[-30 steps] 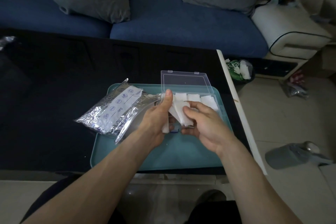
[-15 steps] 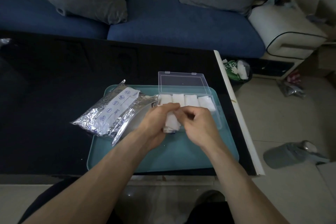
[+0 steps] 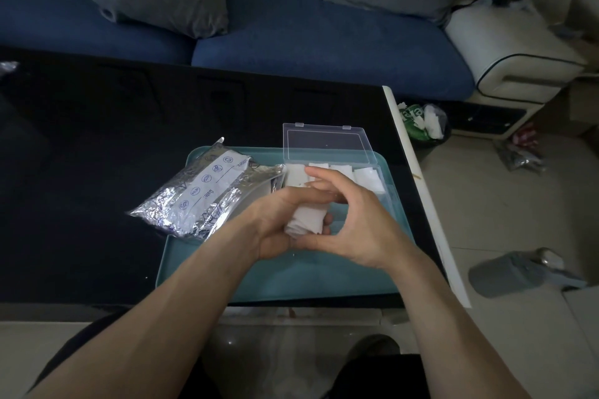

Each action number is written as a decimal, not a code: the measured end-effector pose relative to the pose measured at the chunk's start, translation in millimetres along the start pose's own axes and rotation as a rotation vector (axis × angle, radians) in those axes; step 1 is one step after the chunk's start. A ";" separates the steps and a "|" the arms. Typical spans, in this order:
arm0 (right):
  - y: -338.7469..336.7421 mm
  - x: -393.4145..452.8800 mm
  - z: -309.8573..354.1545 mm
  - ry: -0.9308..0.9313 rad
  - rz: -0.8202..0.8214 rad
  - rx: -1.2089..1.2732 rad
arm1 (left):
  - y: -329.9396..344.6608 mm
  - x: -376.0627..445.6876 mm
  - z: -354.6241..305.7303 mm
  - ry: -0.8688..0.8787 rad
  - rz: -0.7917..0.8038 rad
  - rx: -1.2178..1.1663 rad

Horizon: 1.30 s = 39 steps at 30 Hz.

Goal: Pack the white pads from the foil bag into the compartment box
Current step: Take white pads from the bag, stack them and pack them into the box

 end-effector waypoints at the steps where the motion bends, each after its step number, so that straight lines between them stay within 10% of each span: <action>1: -0.2 0.1 -0.1 0.002 0.018 -0.001 | -1.4 0.2 0.4 -0.003 -0.016 0.002; 39: 15.4 3.6 12.9 -0.020 0.001 -0.129 | 4.7 -1.1 7.1 0.083 -0.101 0.195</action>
Point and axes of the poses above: each hand's wrist, its own x-axis towards the middle knuckle, its own y-axis out of the palm, z = x × y, the point moved 1 cm from there along x, towards the middle knuckle, and after that the axes turned 9 degrees about -y, right-handed, at the moved point
